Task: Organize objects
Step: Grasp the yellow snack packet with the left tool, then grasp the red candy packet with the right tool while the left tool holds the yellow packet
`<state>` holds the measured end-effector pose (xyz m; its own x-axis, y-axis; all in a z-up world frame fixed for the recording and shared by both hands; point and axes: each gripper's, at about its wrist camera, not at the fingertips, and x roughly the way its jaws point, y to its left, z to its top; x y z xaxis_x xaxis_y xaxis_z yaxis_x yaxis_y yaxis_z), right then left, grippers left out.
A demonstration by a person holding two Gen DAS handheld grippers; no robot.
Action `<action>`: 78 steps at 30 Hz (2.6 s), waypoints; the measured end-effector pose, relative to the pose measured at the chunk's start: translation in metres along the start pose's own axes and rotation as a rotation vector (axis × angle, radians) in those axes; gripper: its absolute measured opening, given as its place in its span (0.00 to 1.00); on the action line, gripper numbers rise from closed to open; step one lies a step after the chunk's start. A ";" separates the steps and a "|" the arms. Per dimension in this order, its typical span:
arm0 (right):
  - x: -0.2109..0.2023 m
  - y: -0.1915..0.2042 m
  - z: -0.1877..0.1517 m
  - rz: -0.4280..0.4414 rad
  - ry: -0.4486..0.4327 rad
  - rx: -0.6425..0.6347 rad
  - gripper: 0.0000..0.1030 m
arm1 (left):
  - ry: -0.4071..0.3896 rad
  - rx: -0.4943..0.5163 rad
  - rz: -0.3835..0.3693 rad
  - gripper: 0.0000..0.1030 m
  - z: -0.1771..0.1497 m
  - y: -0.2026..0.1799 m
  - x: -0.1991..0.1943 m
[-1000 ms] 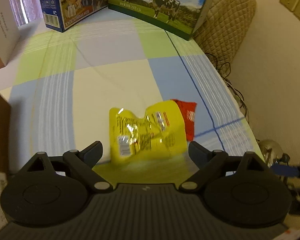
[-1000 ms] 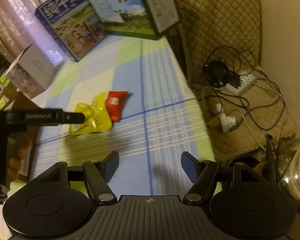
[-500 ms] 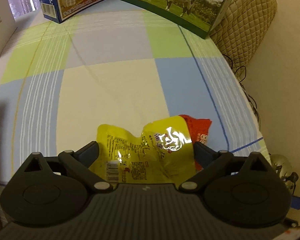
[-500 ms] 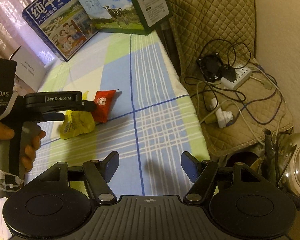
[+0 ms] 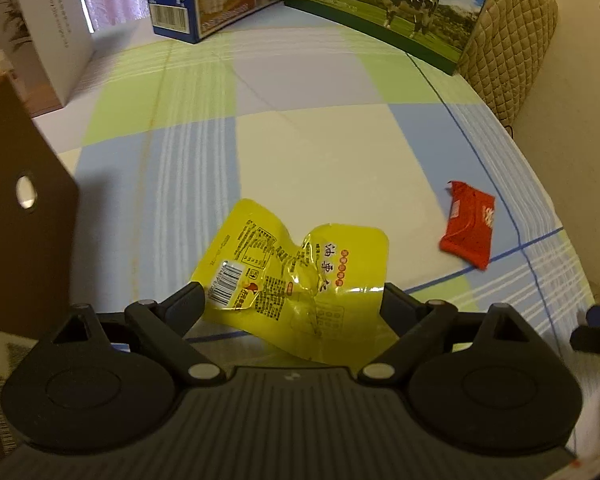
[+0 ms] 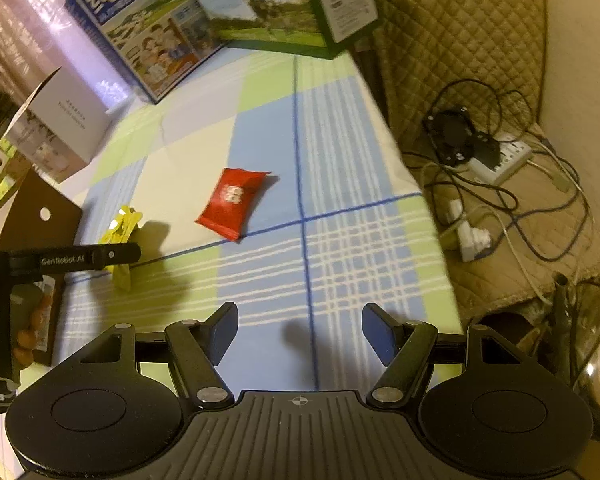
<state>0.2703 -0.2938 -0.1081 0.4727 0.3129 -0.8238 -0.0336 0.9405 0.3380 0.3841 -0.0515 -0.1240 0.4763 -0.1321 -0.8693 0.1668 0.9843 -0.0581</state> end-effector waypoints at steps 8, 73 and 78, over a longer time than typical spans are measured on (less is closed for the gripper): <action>0.009 0.013 0.016 0.015 -0.020 -0.030 0.65 | 0.066 -0.283 -0.138 0.95 -0.001 0.026 -0.011; 0.096 0.075 0.067 -0.093 -0.079 -0.198 0.28 | -0.025 -0.033 0.093 0.44 -0.003 0.026 0.000; 0.095 0.080 0.059 -0.086 -0.060 -0.249 0.26 | -0.014 -0.031 0.094 0.44 -0.011 0.023 -0.001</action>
<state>0.3641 -0.1967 -0.1320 0.5344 0.2293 -0.8135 -0.2034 0.9691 0.1395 0.3775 -0.0269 -0.1297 0.5007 -0.0403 -0.8647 0.0940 0.9955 0.0081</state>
